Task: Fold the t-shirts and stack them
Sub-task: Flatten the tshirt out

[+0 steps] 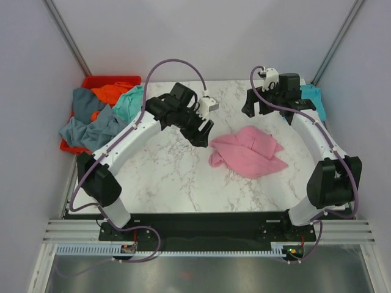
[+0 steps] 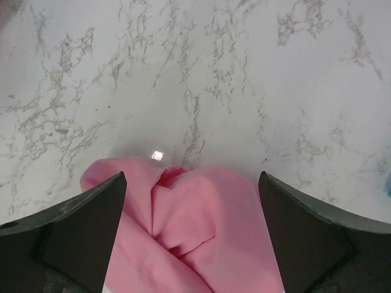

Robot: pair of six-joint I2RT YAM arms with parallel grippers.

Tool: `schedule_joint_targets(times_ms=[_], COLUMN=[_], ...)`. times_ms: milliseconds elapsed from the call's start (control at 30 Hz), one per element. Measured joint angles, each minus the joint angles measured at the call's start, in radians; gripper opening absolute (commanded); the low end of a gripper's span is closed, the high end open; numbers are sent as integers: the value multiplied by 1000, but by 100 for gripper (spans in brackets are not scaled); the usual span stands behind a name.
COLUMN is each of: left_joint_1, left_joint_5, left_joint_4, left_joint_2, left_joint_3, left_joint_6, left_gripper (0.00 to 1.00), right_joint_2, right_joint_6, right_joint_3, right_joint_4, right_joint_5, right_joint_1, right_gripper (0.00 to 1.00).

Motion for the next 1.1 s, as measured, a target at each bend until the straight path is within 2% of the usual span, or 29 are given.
schedule_joint_targets(times_ms=[133, 367, 500, 633, 700, 767, 933, 1100], left_joint_1=[62, 190, 210, 212, 212, 212, 215, 216], left_joint_5=[-20, -19, -2, 44, 68, 104, 195, 301], left_joint_4=[-2, 11, 15, 24, 35, 48, 91, 124], left_joint_2=[-25, -25, -21, -7, 8, 39, 192, 351], left_joint_3=[-91, -174, -190, -190, -190, -189, -168, -158], left_joint_6=[-18, -74, -101, -132, -152, -183, -264, -337], left_gripper=[77, 76, 76, 75, 75, 75, 75, 75], right_joint_2=[64, 344, 459, 531, 557, 571, 575, 572], right_joint_6=[9, -7, -16, -39, -64, -86, -132, -159], right_joint_3=[-16, 31, 107, 235, 304, 357, 442, 426], right_joint_4=[-5, -51, -107, -186, -243, -299, -413, -472], right_joint_5=[-64, -67, -61, -81, -105, -128, -167, -180], right_joint_1=[1, 0, 0, 0, 0, 0, 0, 0], right_gripper=[97, 97, 97, 88, 78, 74, 76, 78])
